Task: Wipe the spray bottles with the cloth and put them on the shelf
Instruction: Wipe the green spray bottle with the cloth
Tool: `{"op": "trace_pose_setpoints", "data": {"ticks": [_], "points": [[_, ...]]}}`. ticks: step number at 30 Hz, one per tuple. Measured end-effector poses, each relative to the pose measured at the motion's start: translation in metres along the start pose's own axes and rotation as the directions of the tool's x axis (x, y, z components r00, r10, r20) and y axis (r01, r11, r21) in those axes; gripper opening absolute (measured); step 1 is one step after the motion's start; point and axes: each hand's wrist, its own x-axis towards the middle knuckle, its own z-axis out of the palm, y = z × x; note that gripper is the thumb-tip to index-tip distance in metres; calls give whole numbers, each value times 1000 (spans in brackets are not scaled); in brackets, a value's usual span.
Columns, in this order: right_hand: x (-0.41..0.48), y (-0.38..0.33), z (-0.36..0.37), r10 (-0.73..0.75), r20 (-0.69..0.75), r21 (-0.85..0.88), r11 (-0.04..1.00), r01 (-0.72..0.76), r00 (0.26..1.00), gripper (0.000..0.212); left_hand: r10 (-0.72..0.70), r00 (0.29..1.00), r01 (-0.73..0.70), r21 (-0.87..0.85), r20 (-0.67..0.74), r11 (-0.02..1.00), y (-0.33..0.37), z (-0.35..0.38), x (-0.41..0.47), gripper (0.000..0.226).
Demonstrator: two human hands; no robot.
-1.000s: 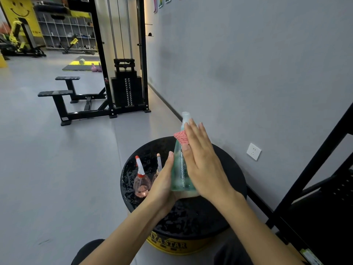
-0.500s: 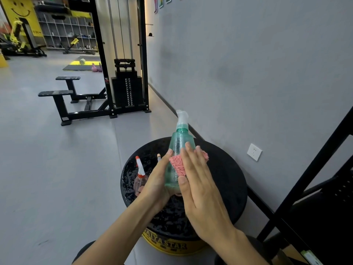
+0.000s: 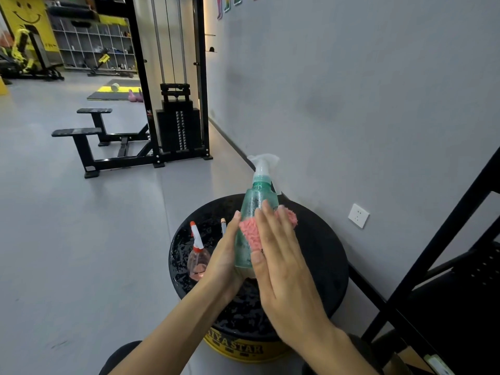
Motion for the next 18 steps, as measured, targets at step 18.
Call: {"op": "trace_pose_setpoints", "data": {"ticks": [18], "points": [[-9, -4, 2, -31, 17, -48, 998, 32, 999, 55, -27, 999, 27, -23, -18, 999, 2, -4, -3, 55]]}}
